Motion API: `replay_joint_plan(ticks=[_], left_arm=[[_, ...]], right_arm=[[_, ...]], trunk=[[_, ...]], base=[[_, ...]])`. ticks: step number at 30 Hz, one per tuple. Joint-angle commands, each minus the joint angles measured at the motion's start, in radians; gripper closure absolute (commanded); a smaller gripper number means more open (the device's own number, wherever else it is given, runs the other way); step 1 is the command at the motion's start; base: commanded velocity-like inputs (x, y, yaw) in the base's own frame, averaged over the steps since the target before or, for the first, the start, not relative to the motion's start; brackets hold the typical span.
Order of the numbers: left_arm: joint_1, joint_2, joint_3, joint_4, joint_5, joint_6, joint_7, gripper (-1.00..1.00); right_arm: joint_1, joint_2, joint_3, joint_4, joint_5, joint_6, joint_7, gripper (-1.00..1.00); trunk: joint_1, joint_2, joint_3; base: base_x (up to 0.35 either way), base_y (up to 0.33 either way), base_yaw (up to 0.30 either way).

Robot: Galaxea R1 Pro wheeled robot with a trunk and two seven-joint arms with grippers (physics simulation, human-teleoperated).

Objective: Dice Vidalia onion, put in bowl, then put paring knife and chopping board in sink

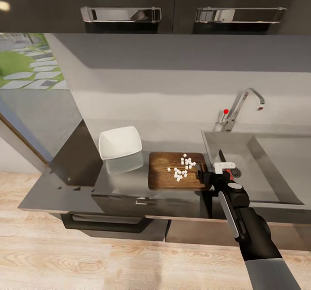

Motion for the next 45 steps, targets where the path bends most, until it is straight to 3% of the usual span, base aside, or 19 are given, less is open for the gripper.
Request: replay_joint_plan(ticks=[1, 27, 28, 33, 37, 45], left_arm=[[0.000, 0.001, -0.002, -0.001, 0.010, -0.002, 0.002, -1.00], [0.000, 0.001, -0.002, 0.001, 0.010, -0.002, 0.002, -1.00], [0.000, 0.001, -0.002, 0.001, 0.010, -0.002, 0.002, -1.00], [0.000, 0.001, -0.002, 0.001, 0.010, -0.002, 0.002, -1.00], [0.000, 0.001, -0.003, 0.008, 0.010, -0.005, 0.003, -1.00], [0.000, 0.001, -0.002, 0.016, 0.010, -0.005, 0.002, -1.00]], right_arm=[[-0.001, -0.001, 0.003, -0.001, -0.001, 0.006, -0.007, -1.00], [-0.001, -0.003, 0.002, 0.014, -0.001, 0.009, -0.007, -1.00], [-0.001, -0.003, 0.002, 0.014, -0.001, 0.009, -0.007, 1.00], [-0.001, -0.003, 0.003, 0.014, -0.001, 0.009, -0.008, 1.00], [-0.001, 0.020, -0.003, 0.014, 0.001, -0.008, 0.000, 1.00], [-0.001, 0.022, 0.001, 0.010, 0.007, -0.014, -0.002, 1.00]], trunk=[[0.000, -0.002, -0.003], [0.000, -0.002, -0.009], [0.000, -0.002, -0.009], [0.000, -0.002, -0.009], [0.000, -0.001, -0.009], [0.000, -0.001, -0.009]], base=[[0.000, 0.000, 0.000], [0.000, 0.000, 0.000], [0.000, 0.000, 0.000], [0.000, 0.000, 0.000], [0.000, 0.000, 0.000], [0.000, 0.000, 0.000]])
